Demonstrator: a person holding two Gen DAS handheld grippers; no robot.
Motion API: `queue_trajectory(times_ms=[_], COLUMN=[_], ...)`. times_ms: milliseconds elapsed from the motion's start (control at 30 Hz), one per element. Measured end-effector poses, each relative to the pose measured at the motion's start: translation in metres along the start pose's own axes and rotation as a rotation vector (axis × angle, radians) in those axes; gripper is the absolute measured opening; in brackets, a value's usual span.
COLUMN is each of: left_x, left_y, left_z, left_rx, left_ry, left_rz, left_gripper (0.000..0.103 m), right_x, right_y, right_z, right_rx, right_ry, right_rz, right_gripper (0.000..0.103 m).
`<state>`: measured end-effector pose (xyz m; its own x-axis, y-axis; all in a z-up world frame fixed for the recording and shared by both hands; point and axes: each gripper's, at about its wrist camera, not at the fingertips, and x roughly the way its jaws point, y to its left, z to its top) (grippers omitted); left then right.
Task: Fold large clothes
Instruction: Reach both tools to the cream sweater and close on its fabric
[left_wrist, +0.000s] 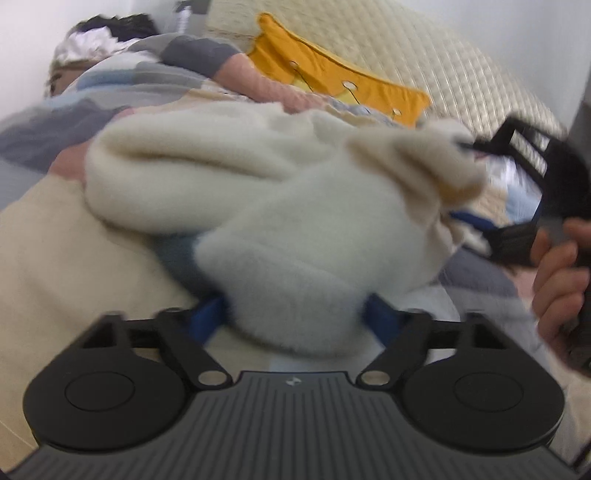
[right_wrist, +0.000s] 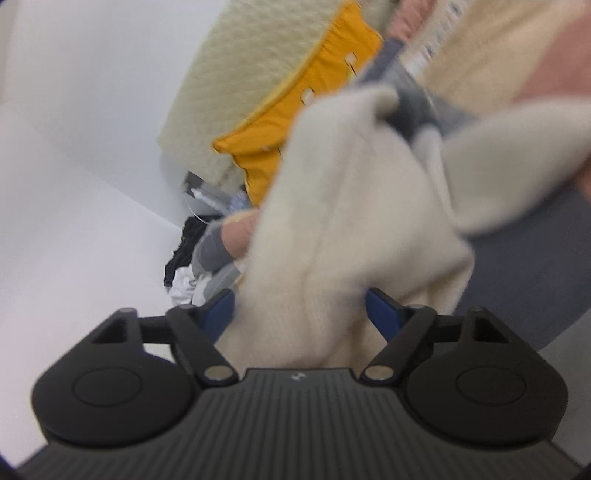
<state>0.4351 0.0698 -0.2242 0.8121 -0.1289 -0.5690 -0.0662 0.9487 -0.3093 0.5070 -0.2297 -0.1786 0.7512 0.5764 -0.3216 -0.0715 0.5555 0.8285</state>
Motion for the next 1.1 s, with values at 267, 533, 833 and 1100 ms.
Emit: queue_trajectory(times_ms=[267, 533, 833, 1100], left_x=[-0.053, -0.141, -0.209, -0.206], left_y=[0.026, 0.061, 0.052, 0.001], left_z=[0.009, 0.018, 0.003, -0.061], left_rx=[-0.206, -0.329, -0.33, -0.277], left_ry=[-0.066, -0.194, -0.173, -0.012], left_rz=[-0.046, -0.02, -0.134, -0.218], left_gripper=[0.016, 0.0, 0.0, 0.0], right_x=[-0.028, -0.117, -0.2, -0.245], right_y=[0.02, 0.026, 0.046, 0.036], right_z=[-0.004, -0.011, -0.068, -0.126], right_rx=[-0.12, -0.138, -0.24, -0.189], right_ry=[-0.026, -0.055, 0.005, 0.047], right_rz=[-0.039, -0.059, -0.067, -0.086], right_gripper=[0.02, 0.019, 0.018, 0.018])
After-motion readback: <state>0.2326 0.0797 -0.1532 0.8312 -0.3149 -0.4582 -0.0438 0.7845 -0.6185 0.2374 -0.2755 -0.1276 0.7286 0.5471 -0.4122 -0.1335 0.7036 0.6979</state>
